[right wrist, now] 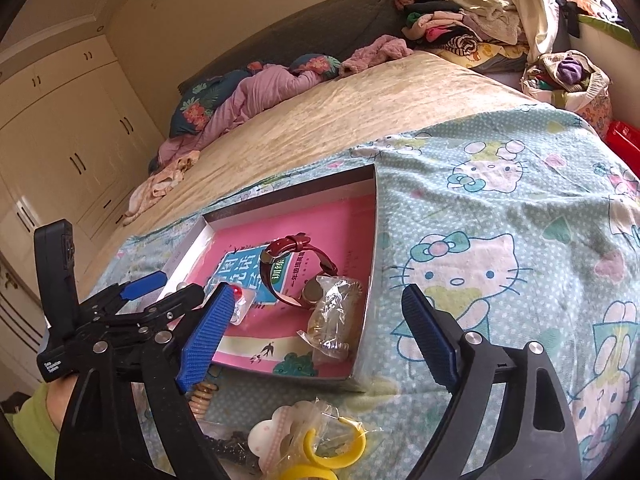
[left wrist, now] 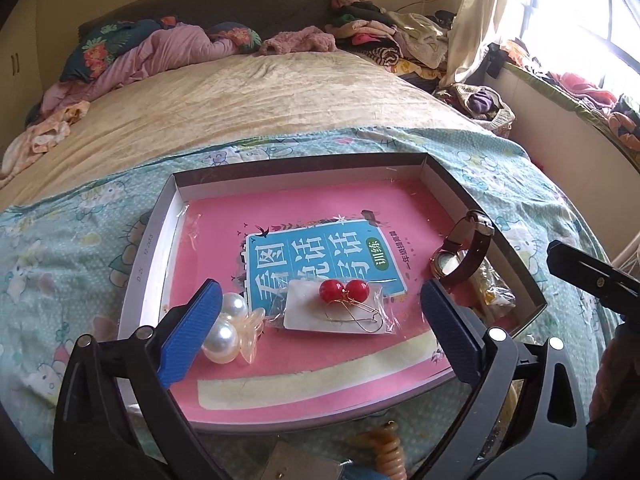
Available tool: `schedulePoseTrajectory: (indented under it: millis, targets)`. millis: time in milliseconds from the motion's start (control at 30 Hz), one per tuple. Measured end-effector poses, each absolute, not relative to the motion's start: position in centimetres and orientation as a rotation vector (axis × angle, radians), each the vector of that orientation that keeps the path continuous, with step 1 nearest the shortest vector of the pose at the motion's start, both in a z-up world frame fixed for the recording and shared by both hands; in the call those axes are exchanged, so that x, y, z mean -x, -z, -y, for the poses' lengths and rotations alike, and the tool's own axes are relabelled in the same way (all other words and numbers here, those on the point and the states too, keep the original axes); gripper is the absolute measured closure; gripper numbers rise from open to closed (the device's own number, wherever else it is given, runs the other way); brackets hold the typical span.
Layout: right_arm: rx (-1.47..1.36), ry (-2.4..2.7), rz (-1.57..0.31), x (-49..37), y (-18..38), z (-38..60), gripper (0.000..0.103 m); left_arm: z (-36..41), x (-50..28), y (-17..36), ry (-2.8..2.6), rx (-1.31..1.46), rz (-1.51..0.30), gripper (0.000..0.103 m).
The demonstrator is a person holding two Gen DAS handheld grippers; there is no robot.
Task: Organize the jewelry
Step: 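Open both tools to release the earring card and bag in the box, then withdraw both tools from the box toward the remaining jewelry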
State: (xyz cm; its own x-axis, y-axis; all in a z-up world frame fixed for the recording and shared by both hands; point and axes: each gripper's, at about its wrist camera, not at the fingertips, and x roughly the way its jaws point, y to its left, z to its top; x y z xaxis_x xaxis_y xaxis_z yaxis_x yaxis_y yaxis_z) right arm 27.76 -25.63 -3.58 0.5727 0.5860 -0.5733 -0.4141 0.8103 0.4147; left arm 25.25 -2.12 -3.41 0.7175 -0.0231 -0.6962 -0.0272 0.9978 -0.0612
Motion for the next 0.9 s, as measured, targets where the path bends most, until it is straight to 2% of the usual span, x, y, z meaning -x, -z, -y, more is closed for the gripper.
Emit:
schedulePoseTrajectory:
  millis: [900]
  targets:
    - [-0.255,-0.570,-0.658,-23.2,-0.6,27.6,0.014,0.0,-19.5,-2.7,-0.005,0.130,-0.643,0.010]
